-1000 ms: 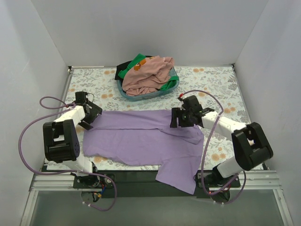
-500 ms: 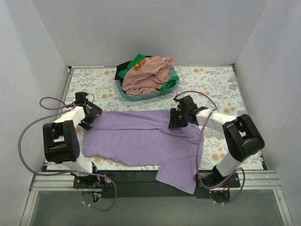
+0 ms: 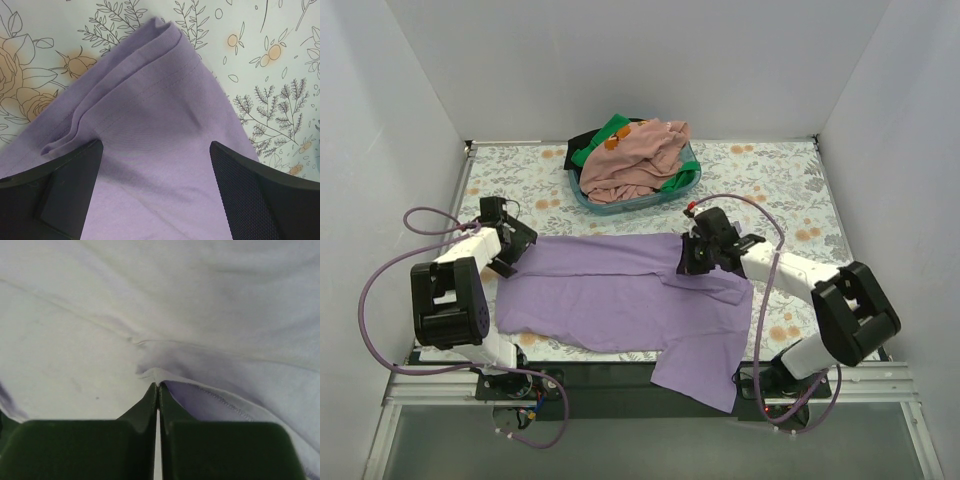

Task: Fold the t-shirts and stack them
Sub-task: Fold the tshirt

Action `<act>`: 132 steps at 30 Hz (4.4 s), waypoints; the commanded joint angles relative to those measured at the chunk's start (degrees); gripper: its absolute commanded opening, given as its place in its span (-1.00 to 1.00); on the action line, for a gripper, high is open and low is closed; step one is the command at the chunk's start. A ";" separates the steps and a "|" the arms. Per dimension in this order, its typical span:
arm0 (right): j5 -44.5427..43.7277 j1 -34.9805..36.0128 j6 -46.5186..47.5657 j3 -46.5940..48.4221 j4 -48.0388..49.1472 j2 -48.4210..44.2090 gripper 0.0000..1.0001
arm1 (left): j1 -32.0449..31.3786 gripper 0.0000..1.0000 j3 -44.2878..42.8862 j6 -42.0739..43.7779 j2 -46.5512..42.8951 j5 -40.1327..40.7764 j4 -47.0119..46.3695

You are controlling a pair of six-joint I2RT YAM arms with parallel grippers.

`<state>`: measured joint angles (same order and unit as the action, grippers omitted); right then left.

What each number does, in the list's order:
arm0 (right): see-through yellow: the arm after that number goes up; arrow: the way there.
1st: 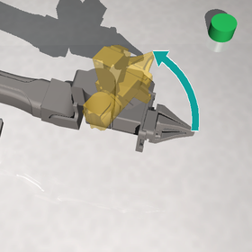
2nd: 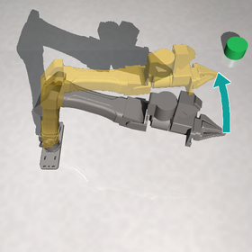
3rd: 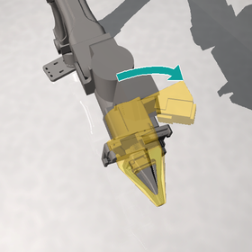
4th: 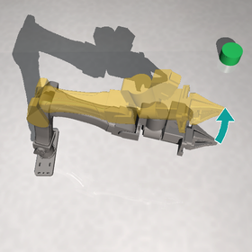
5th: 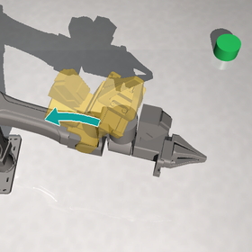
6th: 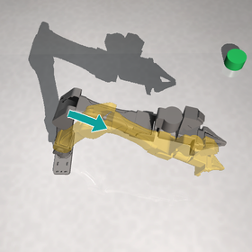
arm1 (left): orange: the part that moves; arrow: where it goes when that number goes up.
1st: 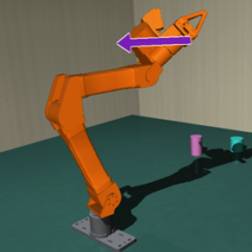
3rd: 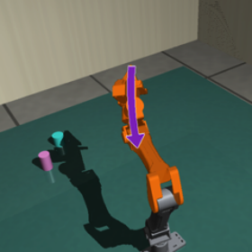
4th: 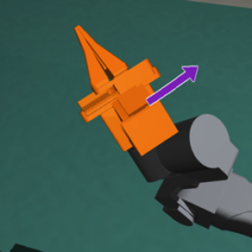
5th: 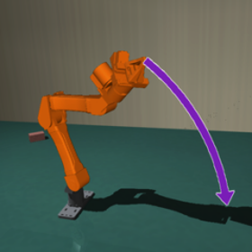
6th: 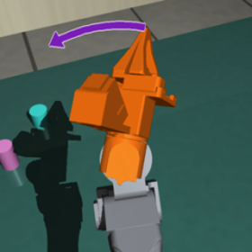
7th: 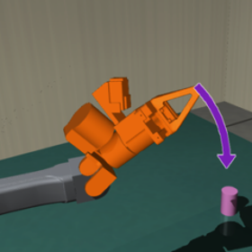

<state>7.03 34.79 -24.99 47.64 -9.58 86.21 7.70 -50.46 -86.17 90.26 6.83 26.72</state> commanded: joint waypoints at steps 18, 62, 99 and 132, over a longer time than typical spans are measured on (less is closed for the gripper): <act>-22.67 30.07 -27.22 -9.85 -1.31 -11.60 0.06 | 0.21 0.78 -1.22 -1.54 -1.22 2.83 6.76; -6.75 9.78 -14.65 -14.96 -22.32 -39.99 0.97 | 0.21 0.80 -3.24 -3.74 -2.45 5.83 10.98; -5.09 -22.48 11.99 22.23 -9.66 20.75 -0.31 | 2.67 -0.49 -16.25 1.27 18.90 5.22 11.60; -5.09 -30.74 10.14 26.83 -5.79 12.16 0.97 | 2.67 0.60 -29.98 -0.22 14.09 1.95 16.08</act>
<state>1.26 4.10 -13.37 79.22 -13.65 108.99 10.07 -84.16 -84.01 114.41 5.28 37.54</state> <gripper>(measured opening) 0.983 0.791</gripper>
